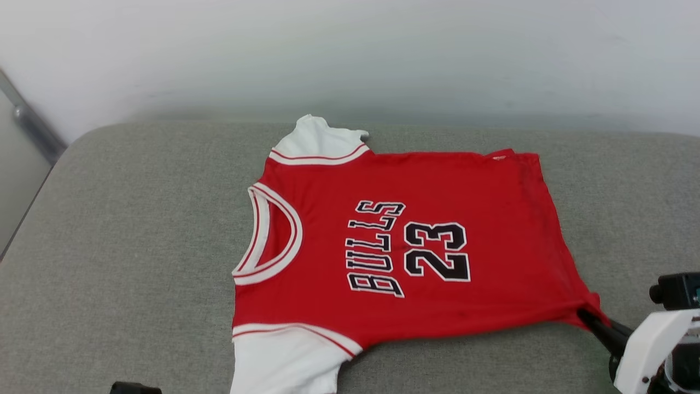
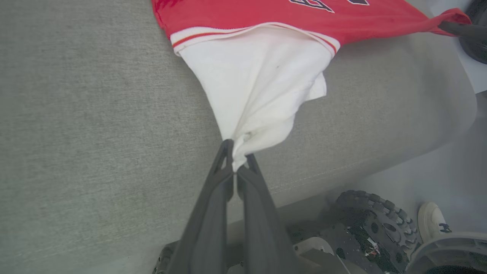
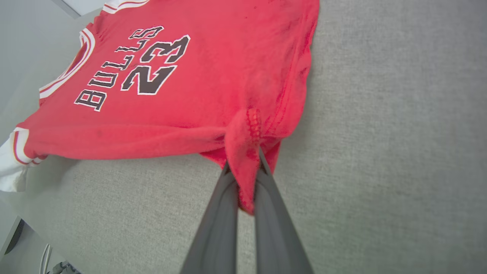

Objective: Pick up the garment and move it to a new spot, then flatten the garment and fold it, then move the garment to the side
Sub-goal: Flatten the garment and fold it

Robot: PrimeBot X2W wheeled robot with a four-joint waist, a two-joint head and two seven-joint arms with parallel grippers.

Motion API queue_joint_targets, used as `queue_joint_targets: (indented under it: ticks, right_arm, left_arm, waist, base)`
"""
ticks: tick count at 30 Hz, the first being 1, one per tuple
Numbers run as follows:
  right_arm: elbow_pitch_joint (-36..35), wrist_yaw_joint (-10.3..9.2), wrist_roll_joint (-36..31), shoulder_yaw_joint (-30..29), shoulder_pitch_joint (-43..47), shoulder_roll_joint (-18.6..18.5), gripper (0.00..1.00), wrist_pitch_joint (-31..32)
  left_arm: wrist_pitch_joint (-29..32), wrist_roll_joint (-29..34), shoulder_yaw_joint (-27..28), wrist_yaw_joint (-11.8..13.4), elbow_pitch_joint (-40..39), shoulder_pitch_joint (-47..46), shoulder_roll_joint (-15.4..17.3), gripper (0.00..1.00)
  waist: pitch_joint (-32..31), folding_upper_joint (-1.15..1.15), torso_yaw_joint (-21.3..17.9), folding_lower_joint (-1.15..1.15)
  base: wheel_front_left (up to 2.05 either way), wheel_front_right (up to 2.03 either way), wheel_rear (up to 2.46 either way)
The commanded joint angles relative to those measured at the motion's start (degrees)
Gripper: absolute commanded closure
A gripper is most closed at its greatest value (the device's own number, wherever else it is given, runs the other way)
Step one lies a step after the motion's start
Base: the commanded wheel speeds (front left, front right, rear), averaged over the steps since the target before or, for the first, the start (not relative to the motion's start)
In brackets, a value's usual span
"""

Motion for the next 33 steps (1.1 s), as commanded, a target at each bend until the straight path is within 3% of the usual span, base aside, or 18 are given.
queue_joint_targets:
  ticks: [1, 8, 12, 21, 33]
  right_arm:
    - [-0.6, -0.02, 0.7, -0.5, 2.1, -0.7, 1.0, 0.6]
    - [-7.4, -0.02, 2.9, -2.3, 9.4, -1.4, 1.0, 4.7]
    - [-11.2, -0.02, 2.2, -5.2, 10.3, -0.8, 1.0, 6.5]
    - [-16.5, -0.02, -2.5, -9.1, 4.1, 1.6, 1.0, 12.3]
    - [-12.7, -0.02, -11.0, -12.1, -6.1, 7.9, 1.0, 20.6]
  left_arm:
    - [0.4, -0.6, -0.1, 0.4, -0.5, 1.3, 0.5, 1.0]
    - [2.1, -1.9, -1.6, 0.4, -1.9, 5.4, 2.2, 1.0]
    - [-0.8, -0.4, 1.6, 0.5, -2.4, 2.4, 3.6, 1.0]
    - [-2.7, 0.4, 7.9, -1.4, -3.8, -9.1, 4.6, 1.0]
    - [3.7, 3.2, 6.0, -4.9, 4.7, -27.1, 2.1, 1.0]
  waist:
    - [-0.7, 0.0, -0.5, 0.02]
    - [-1.1, 0.0, -2.3, 0.02]
    - [0.5, 0.0, -3.5, 0.02]
    - [7.6, 0.0, -4.6, 0.02]
    - [15.3, 0.0, -5.7, 0.02]
  base:
    - [0.0, 0.0, 0.0]
    - [0.0, 0.0, 0.0]
    - [0.0, 0.0, 0.0]
    - [0.0, 0.0, 0.0]
    - [0.0, 0.0, 0.0]
